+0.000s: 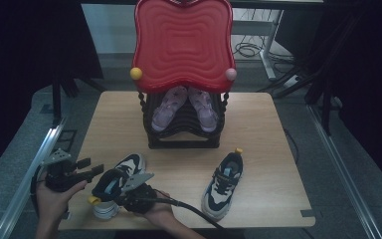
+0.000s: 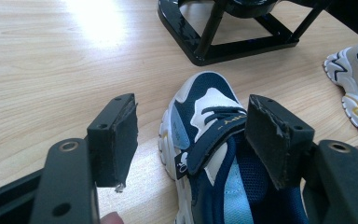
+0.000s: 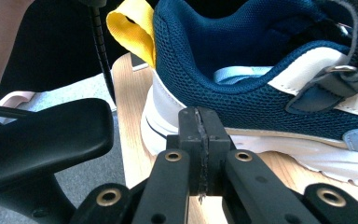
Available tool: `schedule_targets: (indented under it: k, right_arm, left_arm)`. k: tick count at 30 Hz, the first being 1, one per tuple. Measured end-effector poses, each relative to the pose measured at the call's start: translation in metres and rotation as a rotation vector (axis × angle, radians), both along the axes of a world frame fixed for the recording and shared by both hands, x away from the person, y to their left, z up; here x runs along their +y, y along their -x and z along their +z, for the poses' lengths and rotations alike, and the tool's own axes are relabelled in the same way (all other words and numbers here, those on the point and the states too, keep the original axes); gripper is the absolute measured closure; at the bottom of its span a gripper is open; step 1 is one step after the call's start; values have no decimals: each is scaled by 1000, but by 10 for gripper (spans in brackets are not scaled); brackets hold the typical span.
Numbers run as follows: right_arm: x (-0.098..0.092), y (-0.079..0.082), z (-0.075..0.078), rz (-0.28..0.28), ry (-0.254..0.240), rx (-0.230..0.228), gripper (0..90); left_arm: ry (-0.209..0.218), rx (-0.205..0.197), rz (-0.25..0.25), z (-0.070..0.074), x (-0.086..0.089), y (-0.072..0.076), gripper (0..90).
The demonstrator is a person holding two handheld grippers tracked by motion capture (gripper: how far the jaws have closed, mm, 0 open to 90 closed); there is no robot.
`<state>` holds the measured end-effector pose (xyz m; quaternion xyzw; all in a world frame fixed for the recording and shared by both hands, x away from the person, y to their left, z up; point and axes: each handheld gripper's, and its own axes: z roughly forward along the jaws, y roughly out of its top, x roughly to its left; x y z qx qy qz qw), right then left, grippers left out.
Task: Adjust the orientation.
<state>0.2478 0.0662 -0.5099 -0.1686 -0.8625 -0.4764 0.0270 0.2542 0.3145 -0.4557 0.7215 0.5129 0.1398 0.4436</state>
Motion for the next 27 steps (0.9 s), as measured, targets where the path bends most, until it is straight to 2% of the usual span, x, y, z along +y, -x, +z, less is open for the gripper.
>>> schedule_targets:
  k: [3,8,11,13,17,20,24,25,27]
  right_arm:
    - [-1,1,1,-3,2,-5,897]
    - [-16,7,15,-17,-26,-60,897]
    - [-35,8,30,-38,-36,-96,897]
    - [-53,8,42,-61,-67,-111,897]
    - [-82,6,56,-104,-111,-119,896]
    - [-102,4,60,-144,-122,-126,894]
    - [-121,0,62,-186,-125,-133,892]
    - [-126,-1,62,-196,-125,-135,892]
    - [-134,-2,63,-211,-125,-140,890]
  left_arm:
    - [0,1,1,0,1,0,350]
    - [-2,-1,-1,0,-1,0,351]
    - [-6,1,-7,-1,-2,0,351]
    - [-9,2,-7,-1,-4,0,351]
    - [-13,2,-7,0,-6,0,351]
    - [-15,4,-10,-1,-7,-1,351]
    - [-19,8,-17,-2,-10,-3,352]
    - [-2,10,-27,-3,-11,-3,352]
    - [-6,13,-23,-4,-11,-3,351]
